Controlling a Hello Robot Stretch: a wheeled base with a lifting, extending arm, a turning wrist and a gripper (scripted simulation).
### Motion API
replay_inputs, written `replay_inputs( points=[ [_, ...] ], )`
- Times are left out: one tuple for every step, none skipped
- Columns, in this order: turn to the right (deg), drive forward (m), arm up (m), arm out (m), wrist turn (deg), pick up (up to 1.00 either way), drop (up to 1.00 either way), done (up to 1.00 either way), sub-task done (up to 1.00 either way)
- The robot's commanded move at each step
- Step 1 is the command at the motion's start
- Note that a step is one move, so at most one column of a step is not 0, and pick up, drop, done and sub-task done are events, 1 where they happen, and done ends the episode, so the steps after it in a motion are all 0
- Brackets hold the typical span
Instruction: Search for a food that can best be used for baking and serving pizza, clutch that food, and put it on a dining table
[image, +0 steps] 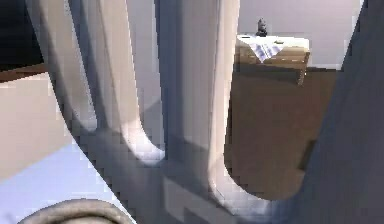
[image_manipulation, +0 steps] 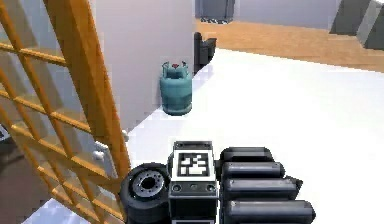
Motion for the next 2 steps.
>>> replay_inputs(
  points=[
    [24.0, 0.00, 0.00, 0.00, 0.0, 0.00, 0.00, 0.00, 0.00],
    [0.0, 0.65, 0.00, 0.00, 0.0, 0.00, 0.00, 0.00, 0.00]
  ],
)
